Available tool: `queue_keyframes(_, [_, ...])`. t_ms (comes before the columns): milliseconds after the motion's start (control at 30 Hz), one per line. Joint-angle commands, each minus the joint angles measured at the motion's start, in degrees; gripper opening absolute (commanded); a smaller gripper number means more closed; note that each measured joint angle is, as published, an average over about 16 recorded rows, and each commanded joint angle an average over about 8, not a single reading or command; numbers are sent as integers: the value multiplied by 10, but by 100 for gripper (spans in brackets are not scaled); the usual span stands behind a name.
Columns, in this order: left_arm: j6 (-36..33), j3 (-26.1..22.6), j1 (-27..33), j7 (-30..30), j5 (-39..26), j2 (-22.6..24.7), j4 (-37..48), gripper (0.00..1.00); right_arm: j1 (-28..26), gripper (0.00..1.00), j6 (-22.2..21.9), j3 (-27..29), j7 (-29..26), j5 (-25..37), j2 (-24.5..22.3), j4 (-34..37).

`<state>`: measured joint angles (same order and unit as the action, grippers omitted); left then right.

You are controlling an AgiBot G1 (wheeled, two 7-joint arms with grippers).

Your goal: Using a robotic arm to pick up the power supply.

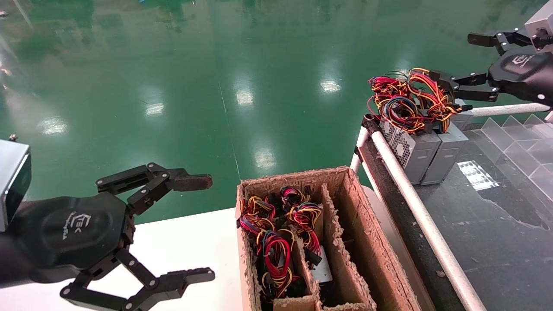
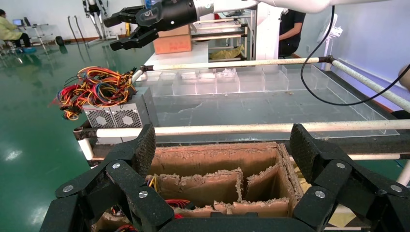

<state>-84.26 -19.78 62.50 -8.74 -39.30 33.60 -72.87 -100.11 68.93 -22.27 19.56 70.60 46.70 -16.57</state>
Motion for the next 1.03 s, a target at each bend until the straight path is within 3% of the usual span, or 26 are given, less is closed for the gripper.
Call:
queue_keyframes(33, [0, 0, 0, 0, 0, 0, 0, 100, 17, 100, 7, 3, -13, -12, -5, -25])
queue_keyframes(1033, [0, 0, 0, 0, 0, 0, 0, 100, 251, 100, 109, 41, -198, -187, -76, -372])
